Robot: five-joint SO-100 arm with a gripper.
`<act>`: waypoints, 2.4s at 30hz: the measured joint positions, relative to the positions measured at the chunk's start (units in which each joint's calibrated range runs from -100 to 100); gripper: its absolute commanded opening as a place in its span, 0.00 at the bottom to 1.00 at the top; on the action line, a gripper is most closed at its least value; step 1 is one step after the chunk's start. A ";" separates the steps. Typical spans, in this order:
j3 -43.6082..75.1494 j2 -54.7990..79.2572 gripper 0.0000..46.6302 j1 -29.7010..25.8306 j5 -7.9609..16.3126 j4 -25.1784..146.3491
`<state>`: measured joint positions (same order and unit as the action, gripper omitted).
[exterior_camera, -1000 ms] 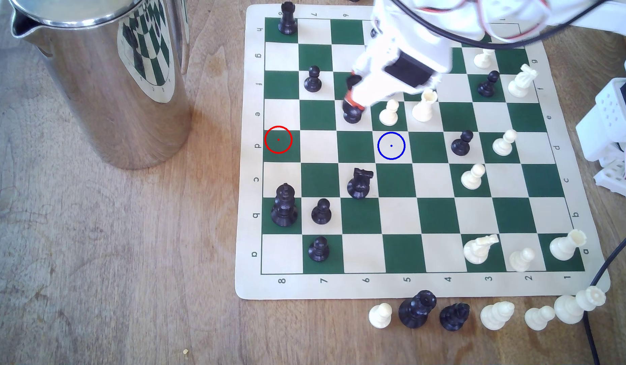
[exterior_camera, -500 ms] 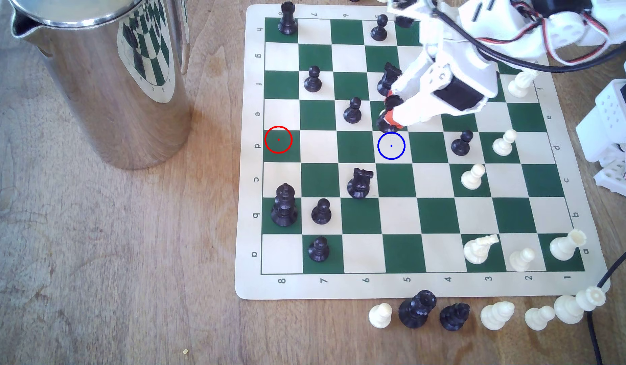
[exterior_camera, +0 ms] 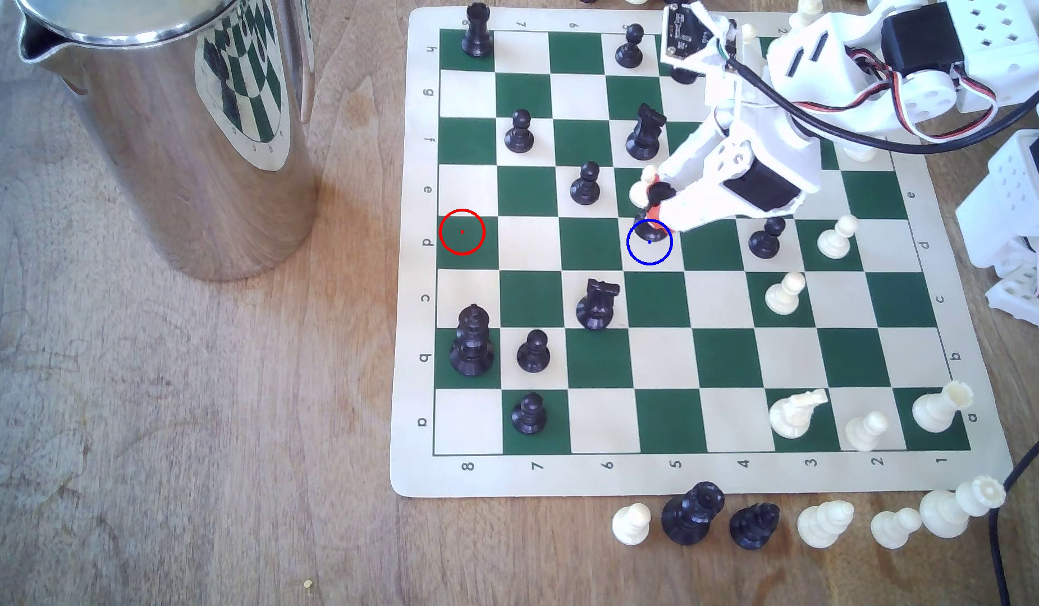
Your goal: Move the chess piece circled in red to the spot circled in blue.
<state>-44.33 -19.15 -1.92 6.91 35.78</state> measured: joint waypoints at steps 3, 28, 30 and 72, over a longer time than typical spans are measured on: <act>-1.08 0.00 0.01 0.00 -0.24 -1.51; -6.87 2.35 0.01 0.00 -0.78 -8.61; -6.87 2.93 0.01 0.07 -1.03 -8.61; -8.77 6.87 0.28 0.81 -2.39 -11.24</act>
<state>-53.10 -12.27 -1.11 4.52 24.54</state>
